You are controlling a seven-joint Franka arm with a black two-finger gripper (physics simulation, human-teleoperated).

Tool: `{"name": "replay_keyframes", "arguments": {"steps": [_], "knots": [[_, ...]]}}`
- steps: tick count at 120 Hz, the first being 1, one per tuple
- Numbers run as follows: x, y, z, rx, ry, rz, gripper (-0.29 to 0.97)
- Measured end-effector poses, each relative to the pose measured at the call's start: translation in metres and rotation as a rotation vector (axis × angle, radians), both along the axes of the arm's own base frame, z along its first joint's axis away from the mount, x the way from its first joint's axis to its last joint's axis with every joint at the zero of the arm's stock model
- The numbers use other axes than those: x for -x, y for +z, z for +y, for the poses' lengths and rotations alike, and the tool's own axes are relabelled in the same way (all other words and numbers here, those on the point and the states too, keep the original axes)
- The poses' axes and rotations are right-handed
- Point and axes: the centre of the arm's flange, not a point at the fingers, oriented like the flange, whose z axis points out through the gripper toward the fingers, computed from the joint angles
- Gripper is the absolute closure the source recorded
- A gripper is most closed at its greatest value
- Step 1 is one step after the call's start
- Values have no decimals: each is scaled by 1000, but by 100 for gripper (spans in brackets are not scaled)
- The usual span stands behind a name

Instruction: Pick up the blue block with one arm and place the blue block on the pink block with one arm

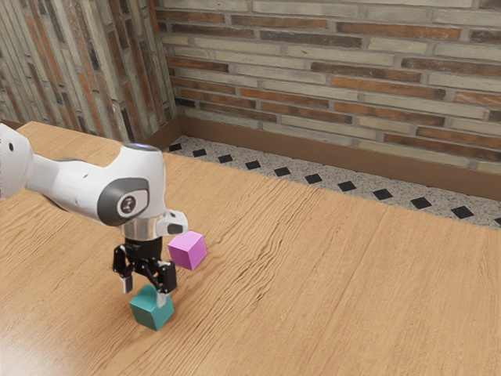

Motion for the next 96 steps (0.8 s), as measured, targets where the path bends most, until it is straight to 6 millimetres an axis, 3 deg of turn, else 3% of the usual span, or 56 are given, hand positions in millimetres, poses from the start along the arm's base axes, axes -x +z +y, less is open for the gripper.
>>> {"name": "replay_keyframes", "arguments": {"steps": [32,58,78,96], "knots": [[-2,-24,-1,11,18,16,1],[-5,-28,-3,8,34,4,27],[-36,2,3,12,31,-81,31],[-80,49,8,28,9,-178,32]]}}
